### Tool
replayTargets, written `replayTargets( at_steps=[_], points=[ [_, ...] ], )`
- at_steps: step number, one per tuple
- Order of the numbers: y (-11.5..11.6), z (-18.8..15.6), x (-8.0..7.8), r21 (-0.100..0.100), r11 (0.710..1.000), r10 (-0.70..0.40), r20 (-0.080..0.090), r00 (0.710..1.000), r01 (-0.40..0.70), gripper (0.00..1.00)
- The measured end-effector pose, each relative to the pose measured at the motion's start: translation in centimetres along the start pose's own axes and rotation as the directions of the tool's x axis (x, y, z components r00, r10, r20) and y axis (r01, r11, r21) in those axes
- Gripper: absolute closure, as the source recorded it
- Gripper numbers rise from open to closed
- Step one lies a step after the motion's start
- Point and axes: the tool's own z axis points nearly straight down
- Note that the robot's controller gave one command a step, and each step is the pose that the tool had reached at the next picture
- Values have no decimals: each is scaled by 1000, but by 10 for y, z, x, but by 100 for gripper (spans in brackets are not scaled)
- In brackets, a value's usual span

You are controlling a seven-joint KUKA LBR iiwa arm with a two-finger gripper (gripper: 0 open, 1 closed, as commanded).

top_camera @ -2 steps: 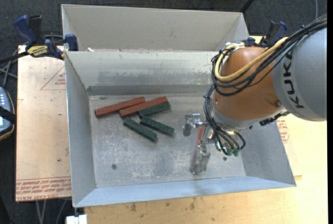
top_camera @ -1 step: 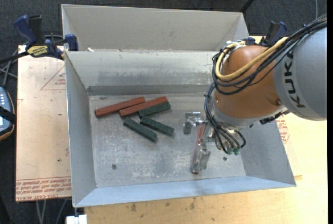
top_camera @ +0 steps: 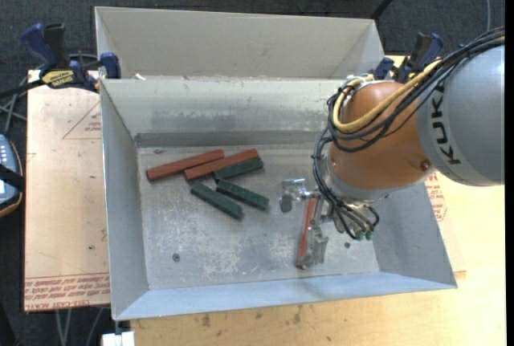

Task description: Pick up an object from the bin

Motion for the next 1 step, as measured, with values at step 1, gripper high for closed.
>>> replayTargets(
  at_steps=[1],
  points=[
    [-34,85,-18,-2,923,-385,-5,923,385,0]
  ],
)
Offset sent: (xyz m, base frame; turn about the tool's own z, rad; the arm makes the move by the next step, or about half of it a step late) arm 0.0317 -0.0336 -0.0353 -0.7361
